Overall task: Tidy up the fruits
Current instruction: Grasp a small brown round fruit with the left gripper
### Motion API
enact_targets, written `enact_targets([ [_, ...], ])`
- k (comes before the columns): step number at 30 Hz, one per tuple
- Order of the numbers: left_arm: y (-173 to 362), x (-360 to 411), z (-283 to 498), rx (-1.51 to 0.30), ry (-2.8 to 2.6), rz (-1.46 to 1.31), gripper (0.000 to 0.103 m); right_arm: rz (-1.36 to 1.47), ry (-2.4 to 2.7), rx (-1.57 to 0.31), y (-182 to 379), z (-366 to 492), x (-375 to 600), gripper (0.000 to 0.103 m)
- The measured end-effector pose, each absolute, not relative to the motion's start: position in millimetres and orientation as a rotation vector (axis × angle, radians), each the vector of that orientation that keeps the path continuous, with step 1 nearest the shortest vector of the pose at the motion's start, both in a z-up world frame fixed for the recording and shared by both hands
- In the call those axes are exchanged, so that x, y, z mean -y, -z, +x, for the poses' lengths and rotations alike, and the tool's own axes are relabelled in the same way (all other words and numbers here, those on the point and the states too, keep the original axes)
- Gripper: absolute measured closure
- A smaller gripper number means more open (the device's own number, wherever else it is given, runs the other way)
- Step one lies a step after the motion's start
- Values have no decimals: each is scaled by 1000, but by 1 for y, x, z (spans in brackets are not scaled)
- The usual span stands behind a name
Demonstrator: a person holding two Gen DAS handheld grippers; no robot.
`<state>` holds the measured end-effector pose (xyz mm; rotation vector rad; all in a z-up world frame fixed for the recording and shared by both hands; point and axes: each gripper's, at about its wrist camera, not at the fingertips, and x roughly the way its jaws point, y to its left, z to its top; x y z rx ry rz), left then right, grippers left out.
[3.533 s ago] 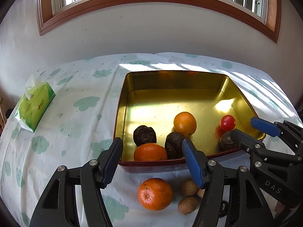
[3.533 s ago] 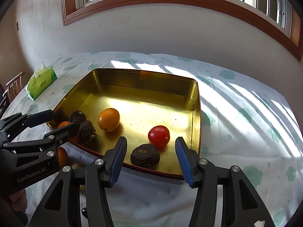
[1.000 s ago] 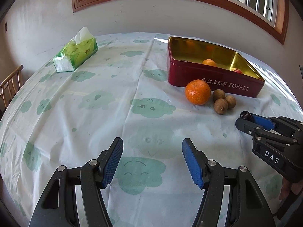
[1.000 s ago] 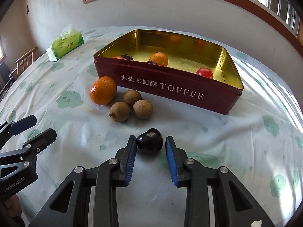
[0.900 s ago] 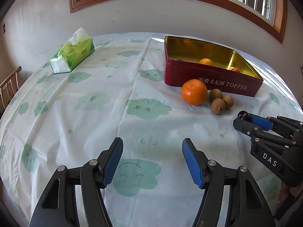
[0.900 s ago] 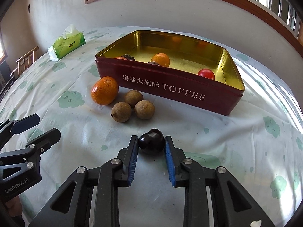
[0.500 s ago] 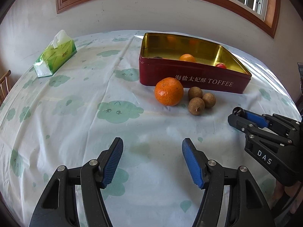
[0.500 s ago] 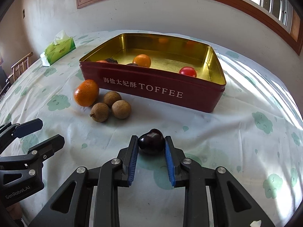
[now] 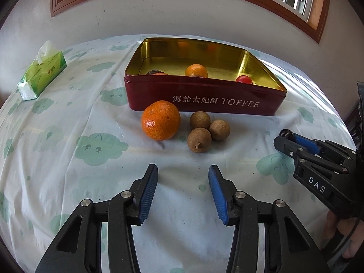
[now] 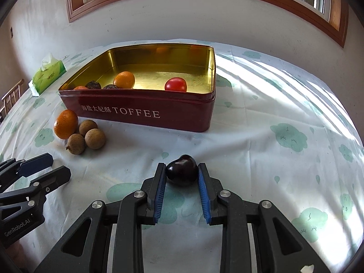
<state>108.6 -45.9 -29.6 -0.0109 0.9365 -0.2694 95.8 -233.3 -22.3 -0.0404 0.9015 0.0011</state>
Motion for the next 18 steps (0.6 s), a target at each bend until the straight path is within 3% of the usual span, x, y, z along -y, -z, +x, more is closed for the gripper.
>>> enact_targets([
  [18,28,72,134,-935,266,32,71,-9,-17,-901,22,95,236,76],
])
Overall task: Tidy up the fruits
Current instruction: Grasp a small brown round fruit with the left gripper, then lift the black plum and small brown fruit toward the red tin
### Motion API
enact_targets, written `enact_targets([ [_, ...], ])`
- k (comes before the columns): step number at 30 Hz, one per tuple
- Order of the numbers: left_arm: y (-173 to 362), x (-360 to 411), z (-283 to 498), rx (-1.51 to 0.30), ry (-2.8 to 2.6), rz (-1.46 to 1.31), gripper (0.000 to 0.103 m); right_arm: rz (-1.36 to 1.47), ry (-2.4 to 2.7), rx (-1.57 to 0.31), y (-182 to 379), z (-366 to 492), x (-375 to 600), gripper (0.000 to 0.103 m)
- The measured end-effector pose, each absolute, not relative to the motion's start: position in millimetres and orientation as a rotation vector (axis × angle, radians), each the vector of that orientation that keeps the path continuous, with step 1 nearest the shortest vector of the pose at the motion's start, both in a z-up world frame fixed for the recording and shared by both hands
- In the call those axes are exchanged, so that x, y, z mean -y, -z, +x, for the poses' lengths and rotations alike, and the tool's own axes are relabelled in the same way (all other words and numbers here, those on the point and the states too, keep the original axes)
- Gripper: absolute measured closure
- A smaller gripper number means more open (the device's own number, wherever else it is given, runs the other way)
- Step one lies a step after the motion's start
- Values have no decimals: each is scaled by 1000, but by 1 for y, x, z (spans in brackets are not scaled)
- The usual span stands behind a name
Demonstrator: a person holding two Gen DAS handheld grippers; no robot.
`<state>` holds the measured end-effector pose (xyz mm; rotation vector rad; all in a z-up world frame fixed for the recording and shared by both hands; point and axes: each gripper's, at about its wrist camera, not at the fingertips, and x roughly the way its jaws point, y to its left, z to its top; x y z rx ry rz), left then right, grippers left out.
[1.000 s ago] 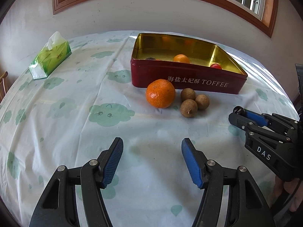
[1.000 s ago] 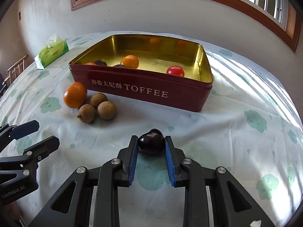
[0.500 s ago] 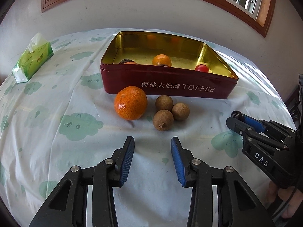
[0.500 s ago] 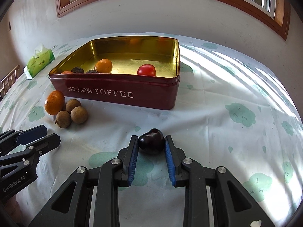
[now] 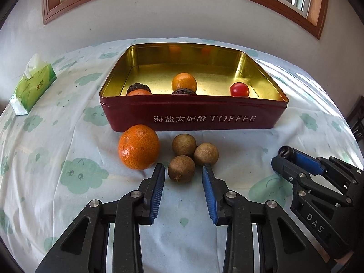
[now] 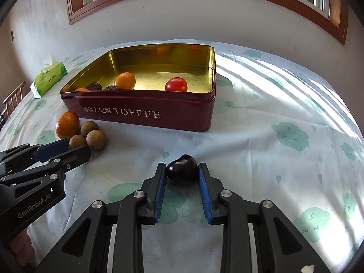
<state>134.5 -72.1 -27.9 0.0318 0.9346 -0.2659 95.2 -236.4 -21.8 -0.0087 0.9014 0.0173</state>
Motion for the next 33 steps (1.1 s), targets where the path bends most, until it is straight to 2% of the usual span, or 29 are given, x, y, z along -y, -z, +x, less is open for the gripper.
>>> enact_targets([
  [3,30,73,136,-939,259,37,78,-2,-20,-901,21,95,237,76],
  [33,28,68,110,-916,244,72,78,-22,-12,-903,22,95,234,76],
])
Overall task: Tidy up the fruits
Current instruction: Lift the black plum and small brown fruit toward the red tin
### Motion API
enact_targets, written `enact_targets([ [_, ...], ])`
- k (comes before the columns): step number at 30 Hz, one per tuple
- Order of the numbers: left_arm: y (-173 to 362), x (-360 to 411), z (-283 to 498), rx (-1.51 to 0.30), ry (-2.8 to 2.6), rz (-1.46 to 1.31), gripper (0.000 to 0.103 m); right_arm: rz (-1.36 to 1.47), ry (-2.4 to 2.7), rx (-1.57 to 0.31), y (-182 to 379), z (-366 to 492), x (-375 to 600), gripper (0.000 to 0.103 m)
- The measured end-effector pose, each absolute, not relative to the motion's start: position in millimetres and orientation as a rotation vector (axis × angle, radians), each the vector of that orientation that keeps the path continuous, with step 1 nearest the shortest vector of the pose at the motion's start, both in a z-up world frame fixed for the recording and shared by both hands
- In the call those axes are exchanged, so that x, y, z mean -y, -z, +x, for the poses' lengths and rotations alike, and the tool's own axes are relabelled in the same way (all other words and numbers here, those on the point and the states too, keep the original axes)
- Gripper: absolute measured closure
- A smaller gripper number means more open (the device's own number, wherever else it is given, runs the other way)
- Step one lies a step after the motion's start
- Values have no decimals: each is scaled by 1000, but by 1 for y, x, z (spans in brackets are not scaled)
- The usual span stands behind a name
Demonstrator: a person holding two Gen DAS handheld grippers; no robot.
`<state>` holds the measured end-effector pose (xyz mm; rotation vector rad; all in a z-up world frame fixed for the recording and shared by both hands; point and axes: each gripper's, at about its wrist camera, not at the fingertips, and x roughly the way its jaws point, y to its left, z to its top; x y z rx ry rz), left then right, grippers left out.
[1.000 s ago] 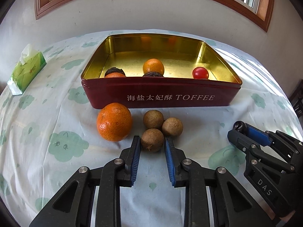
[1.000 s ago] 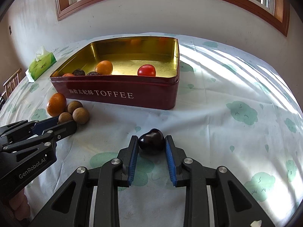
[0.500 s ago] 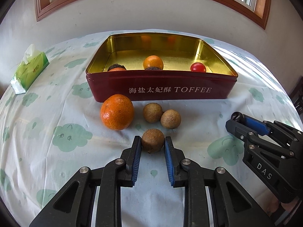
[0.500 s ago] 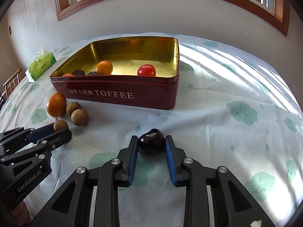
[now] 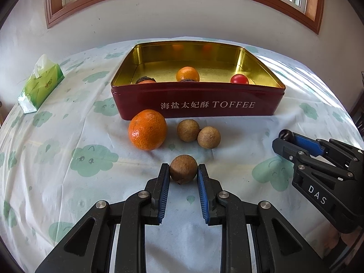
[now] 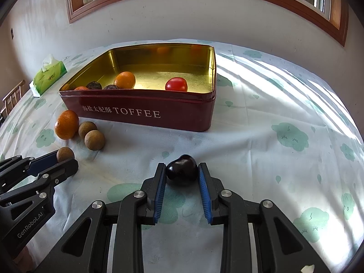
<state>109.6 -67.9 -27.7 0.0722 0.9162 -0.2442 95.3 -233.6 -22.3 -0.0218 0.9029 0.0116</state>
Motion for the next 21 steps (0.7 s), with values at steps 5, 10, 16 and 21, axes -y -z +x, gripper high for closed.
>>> enact_targets([
  [5,24,67,106,-899,246,78,78,-20,-12,-903,22,95,234,76],
  [10,23,65,104,-892,249,73,78,-18,-13,-902,22,95,234,76],
  [16,19,63,101,-886,259,59,78,-4,-16,-897,21,95,237,77],
  [21,17,60,101,-884,260,44,78,-3,-13,-885,19,93,237,77],
])
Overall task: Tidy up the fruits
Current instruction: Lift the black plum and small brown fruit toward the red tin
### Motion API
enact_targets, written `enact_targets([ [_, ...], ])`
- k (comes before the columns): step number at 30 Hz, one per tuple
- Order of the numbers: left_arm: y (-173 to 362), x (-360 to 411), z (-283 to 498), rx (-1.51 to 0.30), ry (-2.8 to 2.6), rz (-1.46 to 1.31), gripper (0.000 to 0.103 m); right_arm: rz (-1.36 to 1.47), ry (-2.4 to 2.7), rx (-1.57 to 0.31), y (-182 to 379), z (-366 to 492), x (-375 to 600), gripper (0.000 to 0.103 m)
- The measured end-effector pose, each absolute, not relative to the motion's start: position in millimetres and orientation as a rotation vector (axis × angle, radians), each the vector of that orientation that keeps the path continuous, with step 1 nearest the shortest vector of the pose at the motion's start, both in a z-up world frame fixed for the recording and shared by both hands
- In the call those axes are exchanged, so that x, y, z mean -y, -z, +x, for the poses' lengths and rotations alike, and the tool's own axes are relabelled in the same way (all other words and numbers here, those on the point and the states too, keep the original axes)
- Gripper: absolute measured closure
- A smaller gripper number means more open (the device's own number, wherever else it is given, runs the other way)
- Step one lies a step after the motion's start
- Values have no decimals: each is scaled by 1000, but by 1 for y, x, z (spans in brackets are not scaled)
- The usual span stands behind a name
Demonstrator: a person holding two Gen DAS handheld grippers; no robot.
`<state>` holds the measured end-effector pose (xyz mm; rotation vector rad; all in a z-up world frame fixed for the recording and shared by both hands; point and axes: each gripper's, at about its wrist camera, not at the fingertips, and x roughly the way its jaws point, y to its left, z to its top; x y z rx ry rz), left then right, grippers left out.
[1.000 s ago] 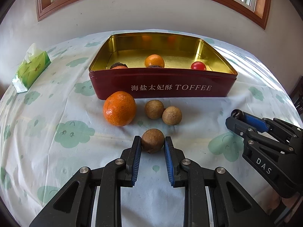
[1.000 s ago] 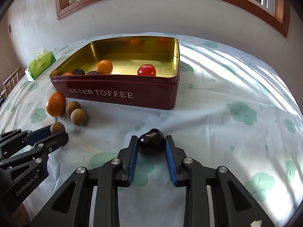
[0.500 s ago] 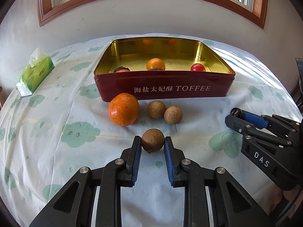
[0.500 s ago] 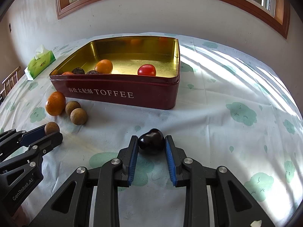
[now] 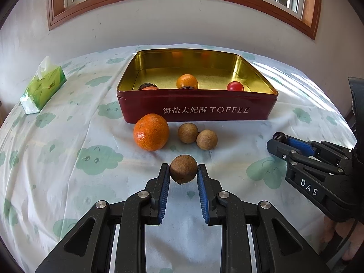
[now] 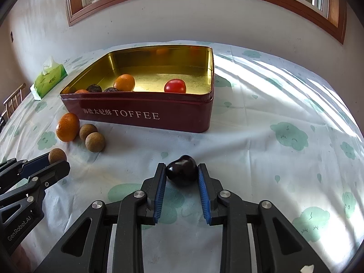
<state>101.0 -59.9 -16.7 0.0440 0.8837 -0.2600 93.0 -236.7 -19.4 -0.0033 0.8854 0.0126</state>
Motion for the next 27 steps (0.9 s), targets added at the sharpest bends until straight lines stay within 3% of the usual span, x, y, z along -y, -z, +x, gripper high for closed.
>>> enact_targets([
  [27,1,49,107,-850,252,-9,78,24,-35,-831,-1,87,233,77],
])
